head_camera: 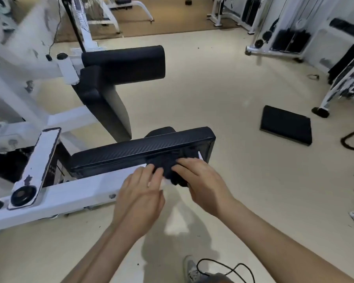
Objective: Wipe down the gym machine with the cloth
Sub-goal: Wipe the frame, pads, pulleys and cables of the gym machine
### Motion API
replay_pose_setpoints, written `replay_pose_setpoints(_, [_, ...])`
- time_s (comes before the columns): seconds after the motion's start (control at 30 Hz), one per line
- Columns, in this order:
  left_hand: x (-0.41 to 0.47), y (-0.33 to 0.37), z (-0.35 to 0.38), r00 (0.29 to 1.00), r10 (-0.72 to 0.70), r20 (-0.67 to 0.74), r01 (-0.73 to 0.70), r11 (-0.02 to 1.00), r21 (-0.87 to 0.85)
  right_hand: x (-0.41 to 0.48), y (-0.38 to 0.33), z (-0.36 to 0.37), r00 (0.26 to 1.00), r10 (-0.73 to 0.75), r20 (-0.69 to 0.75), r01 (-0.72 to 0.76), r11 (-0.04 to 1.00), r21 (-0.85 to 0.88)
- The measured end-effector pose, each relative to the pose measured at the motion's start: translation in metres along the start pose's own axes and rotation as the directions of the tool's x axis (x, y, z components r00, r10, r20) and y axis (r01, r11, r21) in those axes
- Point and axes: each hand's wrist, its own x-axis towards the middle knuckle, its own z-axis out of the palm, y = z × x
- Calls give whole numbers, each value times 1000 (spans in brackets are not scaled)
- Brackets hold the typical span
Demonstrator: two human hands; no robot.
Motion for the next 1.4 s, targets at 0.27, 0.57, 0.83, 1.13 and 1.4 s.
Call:
replay_pose_setpoints(0.27, [17, 72, 3, 996, -87, -36, 75, 965, -252, -37, 54, -7, 964, 98, -246, -79, 993, 84])
replay_pose_setpoints(0.57, [-41, 45, 18, 866, -492, -88, 401, 788, -467, 27, -9, 45, 746, -645, -164, 586, 754, -297])
replay_pose_setpoints(0.83, [-48, 44, 15, 910, -414, -25, 355, 809, -469, 7, 68, 4, 714, -700, 15, 649, 654, -389])
replay_pose_setpoints(1.13, [-79, 37, 35, 753, -627, 200, 529, 396, -751, 56, -44, 47, 602, -799, 20, 752, 558, -352])
replay_pose_setpoints(1.4, [-103, 8, 35, 600, -785, 151, 461, 186, -868, 40, 34, -4, 598, -761, 249, 796, 529, -294])
